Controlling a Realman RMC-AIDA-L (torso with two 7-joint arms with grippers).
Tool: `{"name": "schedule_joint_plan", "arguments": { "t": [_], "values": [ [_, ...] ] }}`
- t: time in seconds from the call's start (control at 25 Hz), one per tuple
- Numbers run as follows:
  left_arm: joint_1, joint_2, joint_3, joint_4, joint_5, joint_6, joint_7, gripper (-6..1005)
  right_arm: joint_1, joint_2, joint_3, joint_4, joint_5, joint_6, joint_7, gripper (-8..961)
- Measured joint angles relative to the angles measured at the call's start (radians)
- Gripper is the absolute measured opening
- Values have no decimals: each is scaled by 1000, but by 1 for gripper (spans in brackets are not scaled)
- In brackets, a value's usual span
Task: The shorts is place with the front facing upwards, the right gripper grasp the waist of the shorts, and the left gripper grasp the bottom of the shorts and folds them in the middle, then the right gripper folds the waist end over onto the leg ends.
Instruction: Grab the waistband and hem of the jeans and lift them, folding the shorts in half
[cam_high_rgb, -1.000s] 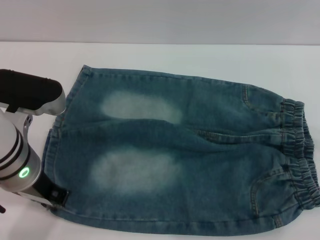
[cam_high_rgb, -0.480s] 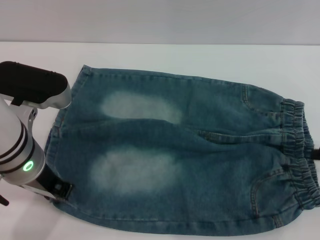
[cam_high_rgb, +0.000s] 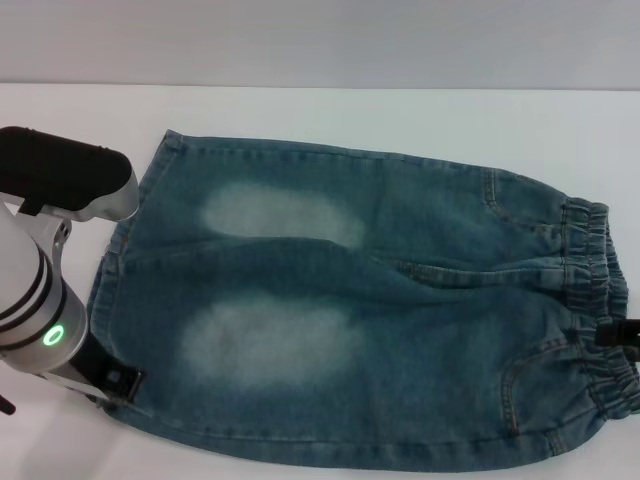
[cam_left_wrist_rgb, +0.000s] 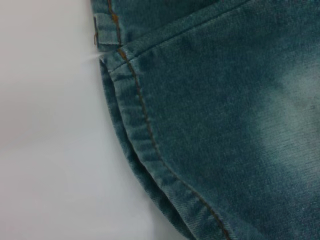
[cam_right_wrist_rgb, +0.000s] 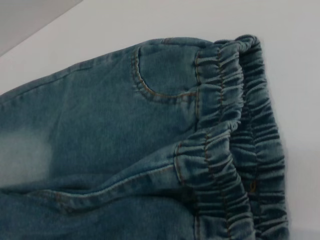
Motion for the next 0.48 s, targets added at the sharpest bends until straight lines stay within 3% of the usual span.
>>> {"name": "schedule_joint_plan", "arguments": {
  "t": [0.48],
  "values": [
    [0, 1, -1, 0, 0, 9, 6, 104, -14, -1, -24, 42, 14, -13, 1, 563]
  ]
}}
